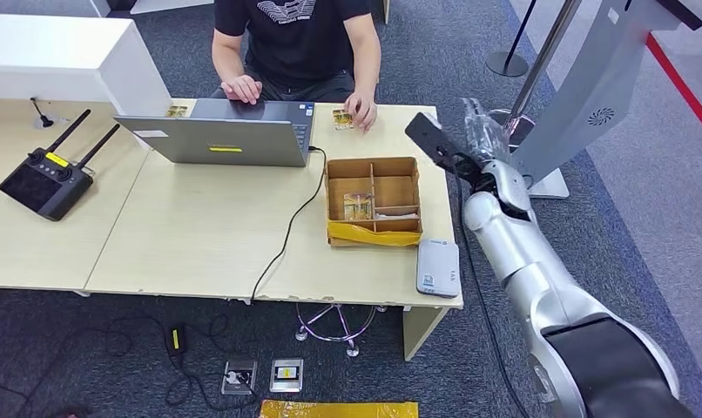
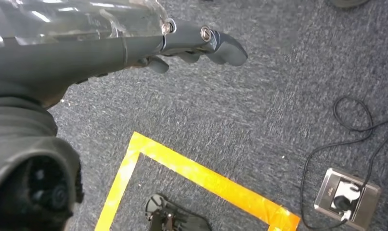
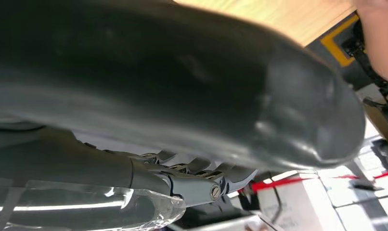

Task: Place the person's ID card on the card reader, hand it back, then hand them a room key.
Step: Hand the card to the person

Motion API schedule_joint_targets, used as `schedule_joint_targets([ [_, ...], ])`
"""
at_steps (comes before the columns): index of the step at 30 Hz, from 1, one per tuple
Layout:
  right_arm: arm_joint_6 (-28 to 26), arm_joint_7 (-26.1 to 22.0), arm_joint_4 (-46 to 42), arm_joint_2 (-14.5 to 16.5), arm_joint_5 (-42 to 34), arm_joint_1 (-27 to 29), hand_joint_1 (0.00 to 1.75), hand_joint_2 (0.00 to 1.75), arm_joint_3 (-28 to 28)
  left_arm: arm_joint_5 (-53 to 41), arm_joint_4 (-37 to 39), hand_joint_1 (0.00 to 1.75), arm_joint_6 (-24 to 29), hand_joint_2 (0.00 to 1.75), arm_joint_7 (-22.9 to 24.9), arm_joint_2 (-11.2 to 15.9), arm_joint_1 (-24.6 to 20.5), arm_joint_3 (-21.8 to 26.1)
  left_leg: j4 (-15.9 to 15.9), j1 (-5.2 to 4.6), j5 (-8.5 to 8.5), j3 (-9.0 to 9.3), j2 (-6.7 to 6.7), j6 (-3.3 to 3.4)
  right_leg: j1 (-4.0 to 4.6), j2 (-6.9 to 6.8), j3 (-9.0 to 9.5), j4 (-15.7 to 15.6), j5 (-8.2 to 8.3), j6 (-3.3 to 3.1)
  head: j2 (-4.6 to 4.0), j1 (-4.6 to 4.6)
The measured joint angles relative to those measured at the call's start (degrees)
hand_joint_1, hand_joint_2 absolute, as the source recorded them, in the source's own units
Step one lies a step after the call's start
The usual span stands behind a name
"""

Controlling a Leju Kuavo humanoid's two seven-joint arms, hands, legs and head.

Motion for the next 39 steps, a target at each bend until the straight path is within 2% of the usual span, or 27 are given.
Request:
schedule_joint_targets([
  [5, 3.50, -2.13, 0.59, -9.26, -12.20, -0.27, 0.00, 0.00, -6.38, -1.00, 0.04, 0.00, -0.22, 0.00, 0.64, 0.65, 0.46, -0.03, 0.03, -0.04, -0.02, -0.10, -0.18, 0.03, -0.05, -0.20, 0.03, -0.05, 0.00, 0.01, 0.00, 0.02],
  [10, 5.13, -2.11, 1.81, -17.35, -19.26, -0.36, 0.00, 0.00, -11.90, -1.81, 0.11, 0.00, -0.62, 0.00, 0.64, 1.04, 0.32, -0.13, 0.06, -0.07, -0.09, -0.03, 0.03, 0.05, -0.08, 0.00, -0.06, -0.10, 0.01, 0.02, 0.00, -0.04],
  [13, 6.43, -1.38, 3.47, -23.78, -23.05, 0.51, 0.00, 0.00, -15.48, -2.38, 0.11, 0.00, -0.96, 0.00, 0.65, 1.07, 0.13, -0.21, 0.07, -0.07, -0.09, -0.09, -0.25, 0.06, -0.07, -0.28, -0.01, -0.11, -0.02, 0.03, 0.00, 0.00],
  [18, 7.00, -0.22, 6.11, -32.70, -28.92, 6.31, 0.00, 0.00, -21.12, -2.58, 0.15, 0.00, -1.01, 0.00, 0.93, 1.20, -0.13, -0.27, 0.05, -0.05, -0.27, -0.04, -0.08, 0.07, -0.06, -0.13, 0.03, -0.12, -0.06, 0.04, 0.00, -0.01],
  [21, 6.49, -0.47, 7.87, -36.45, -31.45, 11.89, 0.00, 0.00, -25.00, -2.58, 0.13, 0.00, -1.01, 0.00, 1.24, 1.14, -0.37, -0.34, 0.02, -0.05, -0.32, -0.08, -0.03, 0.10, -0.06, -0.11, 0.05, -0.12, -0.09, 0.04, 0.00, 0.00],
  [24, 6.22, -0.69, 9.11, -38.24, -32.10, 15.43, 0.00, 0.00, -27.67, -2.55, 0.13, 0.00, -1.01, 0.00, 1.33, 1.13, -0.53, -0.36, 0.01, -0.05, -0.34, -0.04, 0.24, 0.08, -0.06, 0.17, -0.01, -0.10, -0.08, 0.03, 0.00, -0.04],
  [28, 6.28, 0.09, 10.28, -39.72, -32.77, 17.39, 0.00, 0.00, -30.06, -2.51, 0.13, 0.00, -1.02, 0.00, 1.34, 1.02, -0.99, -0.36, 0.01, -0.02, -0.33, 0.02, 0.28, 0.08, -0.03, 0.18, -0.01, -0.09, -0.08, 0.03, 0.00, -0.03],
  [31, 6.27, 0.13, 11.13, -40.18, -36.03, 20.42, 0.00, 0.00, -32.11, -2.29, 0.13, 0.00, -1.28, 0.00, 1.37, 0.90, -1.06, -0.36, 0.01, 0.06, -0.32, 0.04, 0.13, 0.08, 0.06, 0.06, 0.07, -0.10, -0.11, 0.02, 0.00, -0.02],
  [35, 6.22, -1.27, 12.87, -39.41, -41.57, 28.48, 0.00, 0.00, -36.80, -0.39, 0.13, 0.00, -1.80, 0.00, 1.57, 0.86, -0.77, -0.32, 0.00, 0.08, -0.35, -0.04, -0.25, 0.06, 0.08, -0.28, 0.20, -0.10, -0.25, -0.01, 0.00, 0.00],
  [39, 6.55, -2.57, 14.21, -37.30, -42.62, 33.78, 0.00, 0.00, -40.04, 0.99, 0.13, 0.00, -2.03, 0.00, 1.58, 0.73, -0.02, -0.16, -0.01, 0.08, -0.44, 0.00, -0.05, -0.01, 0.08, -0.11, 0.12, -0.10, -0.27, -0.02, 0.00, -0.05],
])
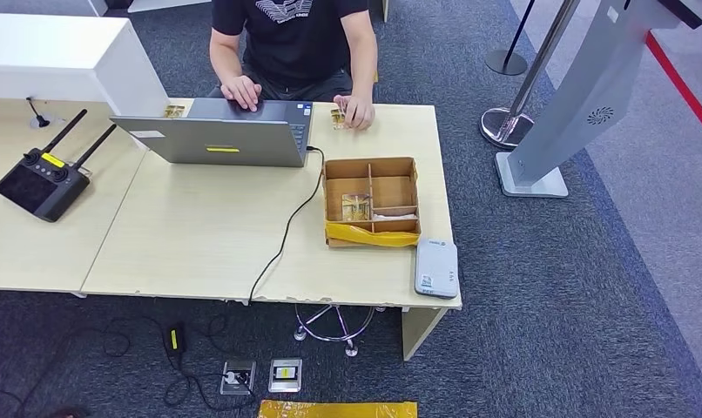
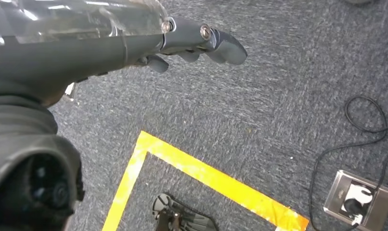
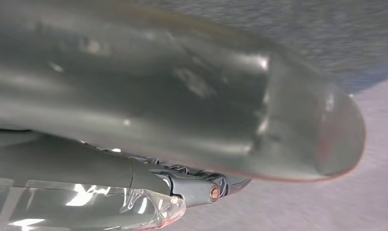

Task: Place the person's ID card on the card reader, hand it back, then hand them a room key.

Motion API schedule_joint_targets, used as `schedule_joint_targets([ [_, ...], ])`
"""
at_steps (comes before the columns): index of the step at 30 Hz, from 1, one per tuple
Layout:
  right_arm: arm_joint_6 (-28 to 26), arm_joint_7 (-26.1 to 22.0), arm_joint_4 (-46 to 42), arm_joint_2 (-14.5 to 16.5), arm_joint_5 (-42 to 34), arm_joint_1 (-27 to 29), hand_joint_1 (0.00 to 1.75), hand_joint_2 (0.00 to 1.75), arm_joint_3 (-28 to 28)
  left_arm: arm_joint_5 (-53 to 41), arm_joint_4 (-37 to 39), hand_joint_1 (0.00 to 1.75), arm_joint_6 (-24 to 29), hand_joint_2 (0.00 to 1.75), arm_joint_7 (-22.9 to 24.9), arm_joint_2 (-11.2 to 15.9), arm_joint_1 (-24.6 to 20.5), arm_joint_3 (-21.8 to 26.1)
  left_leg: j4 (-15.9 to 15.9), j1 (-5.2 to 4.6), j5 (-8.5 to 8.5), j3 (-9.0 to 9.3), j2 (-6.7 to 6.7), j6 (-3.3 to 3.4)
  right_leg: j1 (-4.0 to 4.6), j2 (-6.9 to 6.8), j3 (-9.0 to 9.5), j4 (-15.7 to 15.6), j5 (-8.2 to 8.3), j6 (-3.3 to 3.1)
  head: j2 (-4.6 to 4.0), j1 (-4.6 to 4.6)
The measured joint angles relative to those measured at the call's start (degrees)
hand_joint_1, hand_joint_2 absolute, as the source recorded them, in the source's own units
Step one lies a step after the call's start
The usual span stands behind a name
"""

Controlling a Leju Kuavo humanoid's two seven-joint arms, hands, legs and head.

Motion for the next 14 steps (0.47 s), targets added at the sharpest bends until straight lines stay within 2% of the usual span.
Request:
schedule_joint_targets([
  [5, 2.57, -0.63, 1.29, 2.24, -2.28, 2.94, 0.00, 0.00, -3.03, 1.73, 0.00, 0.00, 0.83, 0.00, 0.23, -0.35, 0.04, 0.51, 0.00, 0.03, 0.00, 0.08, 0.02, -0.01, 0.03, 0.01, 0.04, 0.00, -0.02, -0.02, 0.00, 0.03],
  [9, 3.69, -0.81, 2.54, 5.68, -6.64, 6.72, 0.00, 0.00, -6.03, 2.88, -0.02, 0.00, 1.20, 0.00, 1.08, -0.84, 0.24, 1.43, -0.01, 0.08, 0.01, 0.08, -0.02, -0.01, 0.08, -0.03, 0.09, 0.00, -0.04, -0.04, 0.00, 0.05],
  [14, -1.01, 2.84, 3.99, 11.58, -10.27, 9.89, 0.00, 0.00, -9.96, 4.08, -0.02, 0.00, 2.31, 0.00, 2.11, -1.44, 0.34, 2.38, -0.03, 0.11, -0.01, 0.10, 0.06, -0.04, 0.11, 0.05, 0.07, 0.00, -0.05, -0.06, 0.00, 0.03],
])
